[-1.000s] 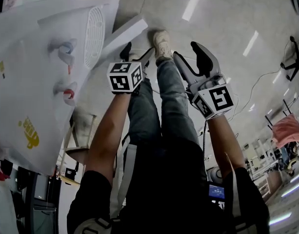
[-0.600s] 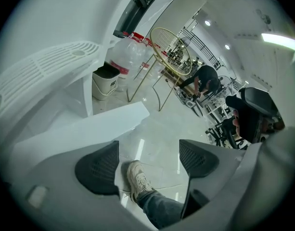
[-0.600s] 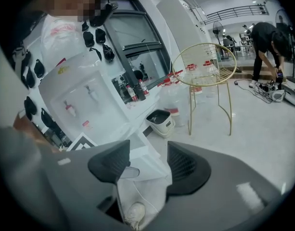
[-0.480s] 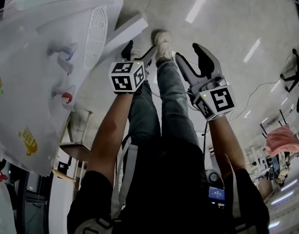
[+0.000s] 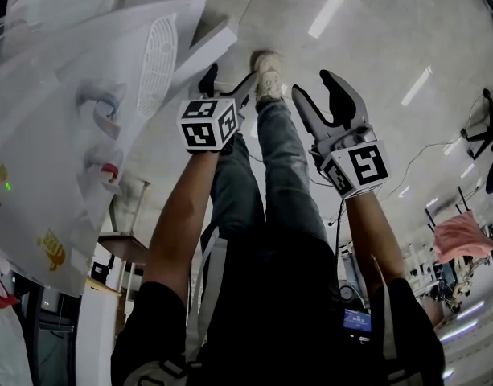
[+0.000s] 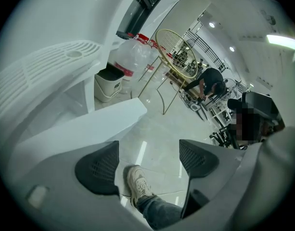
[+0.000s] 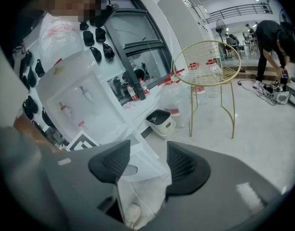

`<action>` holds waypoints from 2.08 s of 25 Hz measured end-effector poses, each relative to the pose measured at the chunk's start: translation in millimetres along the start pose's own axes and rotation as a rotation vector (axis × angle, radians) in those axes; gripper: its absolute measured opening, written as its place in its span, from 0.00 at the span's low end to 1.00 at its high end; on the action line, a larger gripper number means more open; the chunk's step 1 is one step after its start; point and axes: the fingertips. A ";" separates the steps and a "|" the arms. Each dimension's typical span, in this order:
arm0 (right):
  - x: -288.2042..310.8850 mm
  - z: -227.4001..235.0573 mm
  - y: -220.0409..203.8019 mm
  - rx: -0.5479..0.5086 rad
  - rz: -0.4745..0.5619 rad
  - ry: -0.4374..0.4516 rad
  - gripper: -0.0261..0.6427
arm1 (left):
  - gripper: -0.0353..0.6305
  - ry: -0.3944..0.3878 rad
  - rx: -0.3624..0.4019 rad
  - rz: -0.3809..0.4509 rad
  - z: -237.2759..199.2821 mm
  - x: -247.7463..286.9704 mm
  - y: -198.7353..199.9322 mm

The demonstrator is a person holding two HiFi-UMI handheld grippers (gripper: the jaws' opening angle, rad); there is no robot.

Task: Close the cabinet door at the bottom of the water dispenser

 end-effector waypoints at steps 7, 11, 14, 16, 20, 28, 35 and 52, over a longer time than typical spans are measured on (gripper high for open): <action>8.7 6.8 7.6 -0.016 0.008 0.000 0.38 | 0.66 0.015 -0.014 0.006 -6.8 7.2 10.4; 13.2 10.4 7.4 -0.014 0.001 0.001 0.38 | 0.66 0.023 -0.016 0.012 -12.3 9.4 17.0; 17.3 11.2 8.8 -0.016 -0.005 0.008 0.38 | 0.66 0.030 -0.018 0.018 -16.5 11.4 22.9; 20.7 10.3 13.0 -0.015 -0.002 0.012 0.38 | 0.66 0.037 -0.024 0.024 -19.6 12.8 27.3; 20.8 14.5 10.4 -0.019 -0.014 0.013 0.38 | 0.66 0.047 -0.032 0.032 -24.7 15.3 32.9; 24.6 16.8 15.0 -0.006 -0.019 0.011 0.38 | 0.66 0.057 -0.040 0.038 -29.1 23.5 41.8; 26.0 26.2 13.1 -0.005 -0.035 0.010 0.38 | 0.66 0.066 -0.049 0.036 -31.6 28.6 45.8; 32.7 40.6 19.1 -0.019 -0.059 0.013 0.37 | 0.66 0.097 -0.056 0.046 -40.0 38.4 59.5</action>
Point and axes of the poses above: the fingertips, and each gripper's own axes: x forward along the fingers, z to its right, y out of its top, and after that the axes turned 8 degrees about y, right-handed
